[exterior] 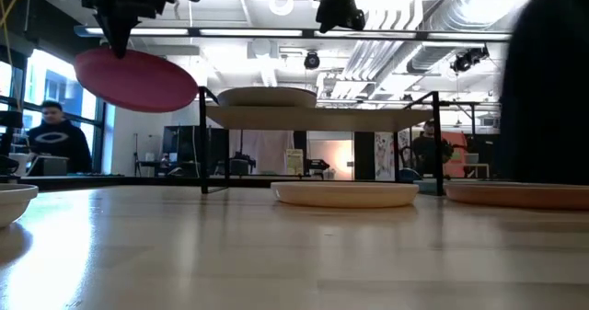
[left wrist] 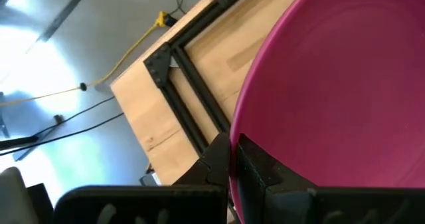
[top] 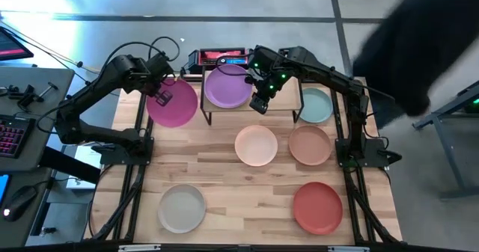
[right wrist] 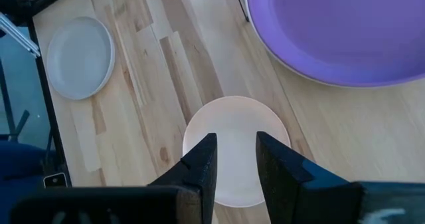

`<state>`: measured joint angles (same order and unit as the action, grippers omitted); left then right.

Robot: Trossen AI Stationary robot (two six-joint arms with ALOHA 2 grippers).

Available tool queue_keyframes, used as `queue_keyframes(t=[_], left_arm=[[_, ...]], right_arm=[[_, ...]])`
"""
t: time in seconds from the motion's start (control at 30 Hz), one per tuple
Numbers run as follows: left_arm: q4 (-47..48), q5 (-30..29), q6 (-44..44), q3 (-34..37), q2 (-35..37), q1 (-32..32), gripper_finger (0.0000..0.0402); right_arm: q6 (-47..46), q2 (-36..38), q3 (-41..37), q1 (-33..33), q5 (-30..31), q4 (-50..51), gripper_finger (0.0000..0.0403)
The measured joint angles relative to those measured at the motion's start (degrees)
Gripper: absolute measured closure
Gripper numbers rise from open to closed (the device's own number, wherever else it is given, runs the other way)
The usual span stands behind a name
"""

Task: Place and stack plates onto a shelf
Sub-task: Stack the pink plate on top of the purple plate on the shelf

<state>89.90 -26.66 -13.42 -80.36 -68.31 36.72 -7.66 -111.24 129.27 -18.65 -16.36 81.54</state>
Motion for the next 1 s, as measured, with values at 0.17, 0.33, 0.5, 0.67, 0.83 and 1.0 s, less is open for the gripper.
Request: queue_keyframes(t=[0.17, 0.33, 0.5, 0.67, 0.83, 1.0], left_arm=[[0.23, -3.65, -0.75, -0.27, 0.13, -0.01, 0.0401], [0.14, -4.5, -0.93, -4.42, 0.13, -0.01, 0.0401], [0.1, -4.35, 0.59, -10.42, 0.13, -0.01, 0.0401], [0.11, -3.51, 1.64, -15.16, 0.13, -0.01, 0.0401], [-0.22, -0.5, 2.57, -17.99, 0.2, -0.02, 0.0401], [-1.76, 2.54, 2.04, -18.14, -0.24, -1.45, 0.0401]], right_arm=[[-0.05, 0.0, 0.0, 0.0, 2.36, -0.69, 0.0318], [-1.38, 0.0, 0.0, 0.0, 4.36, -1.76, 0.0318], [-1.38, 0.0, 0.0, 0.0, 4.39, -6.03, 0.0318], [-0.14, 0.0, 0.0, -0.22, 4.42, -14.37, 0.0318], [3.88, 0.0, 0.0, -0.22, 4.47, -23.43, 0.0317], [5.71, 0.0, 0.0, -0.59, 4.55, -31.3, 0.0291]])
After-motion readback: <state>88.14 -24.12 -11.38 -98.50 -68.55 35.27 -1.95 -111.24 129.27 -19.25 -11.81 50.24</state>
